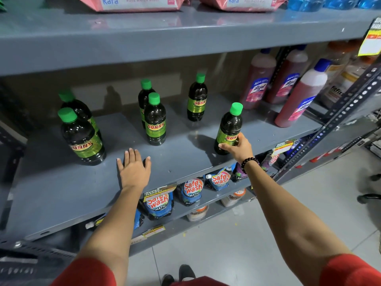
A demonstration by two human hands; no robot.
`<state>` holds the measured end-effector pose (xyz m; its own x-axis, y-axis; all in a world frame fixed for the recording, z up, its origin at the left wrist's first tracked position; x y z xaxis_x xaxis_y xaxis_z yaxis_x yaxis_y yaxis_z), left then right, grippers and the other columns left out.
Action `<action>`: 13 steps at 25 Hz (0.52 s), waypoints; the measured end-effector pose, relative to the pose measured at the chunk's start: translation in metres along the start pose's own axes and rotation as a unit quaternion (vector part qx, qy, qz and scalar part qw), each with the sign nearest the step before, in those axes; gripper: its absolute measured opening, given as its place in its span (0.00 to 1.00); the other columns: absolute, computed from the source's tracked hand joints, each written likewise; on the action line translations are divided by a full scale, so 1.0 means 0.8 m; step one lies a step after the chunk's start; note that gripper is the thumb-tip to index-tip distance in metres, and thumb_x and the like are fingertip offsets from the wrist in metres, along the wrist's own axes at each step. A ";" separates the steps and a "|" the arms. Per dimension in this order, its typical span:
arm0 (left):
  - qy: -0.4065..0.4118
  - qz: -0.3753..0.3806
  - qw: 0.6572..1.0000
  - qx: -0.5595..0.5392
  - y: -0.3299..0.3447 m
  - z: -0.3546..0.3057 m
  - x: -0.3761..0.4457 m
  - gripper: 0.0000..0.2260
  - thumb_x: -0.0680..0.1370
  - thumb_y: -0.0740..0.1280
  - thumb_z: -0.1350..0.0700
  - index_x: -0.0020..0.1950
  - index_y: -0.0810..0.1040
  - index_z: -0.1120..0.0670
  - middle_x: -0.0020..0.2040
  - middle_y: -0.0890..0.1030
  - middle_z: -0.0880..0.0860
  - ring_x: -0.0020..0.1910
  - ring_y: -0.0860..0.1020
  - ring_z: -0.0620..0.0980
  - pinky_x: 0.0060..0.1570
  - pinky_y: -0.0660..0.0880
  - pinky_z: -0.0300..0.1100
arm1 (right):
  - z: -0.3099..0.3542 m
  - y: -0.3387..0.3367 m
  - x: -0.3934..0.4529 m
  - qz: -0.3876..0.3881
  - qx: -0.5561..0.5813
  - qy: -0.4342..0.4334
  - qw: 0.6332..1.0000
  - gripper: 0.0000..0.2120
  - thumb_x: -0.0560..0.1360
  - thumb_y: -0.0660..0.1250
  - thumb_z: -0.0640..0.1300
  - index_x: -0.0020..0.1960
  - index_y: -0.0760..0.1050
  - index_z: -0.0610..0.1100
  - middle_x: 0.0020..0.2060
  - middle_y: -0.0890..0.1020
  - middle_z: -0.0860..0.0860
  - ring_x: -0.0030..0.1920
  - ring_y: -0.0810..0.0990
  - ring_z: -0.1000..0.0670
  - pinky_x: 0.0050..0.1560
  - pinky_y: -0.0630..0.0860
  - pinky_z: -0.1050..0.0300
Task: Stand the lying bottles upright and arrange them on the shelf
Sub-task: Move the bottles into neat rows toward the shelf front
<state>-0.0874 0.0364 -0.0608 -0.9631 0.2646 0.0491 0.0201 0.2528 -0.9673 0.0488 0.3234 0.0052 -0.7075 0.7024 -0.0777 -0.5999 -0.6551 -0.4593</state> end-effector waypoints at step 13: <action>-0.012 0.006 1.000 -0.028 -0.016 0.008 -0.006 0.25 0.80 0.52 0.48 0.73 0.59 0.62 0.75 0.60 0.60 0.75 0.55 0.58 0.74 0.50 0.56 | 0.050 0.126 -0.069 -0.067 -0.022 -0.166 0.984 0.17 0.72 0.71 0.46 0.53 0.70 0.37 0.45 0.72 0.49 0.45 0.71 0.50 0.44 0.69 0.62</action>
<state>-0.0850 0.0258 -0.0500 -0.9686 0.2468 0.0306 0.0469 0.3021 -0.9521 0.0123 0.2078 -0.0012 -0.7112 0.6467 0.2757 -0.6838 -0.5452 -0.4850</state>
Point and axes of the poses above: each hand's wrist, its own x-axis towards the middle knuckle, its own y-axis out of the palm, z = x × y, the point moved 3 cm from there along x, towards the middle knuckle
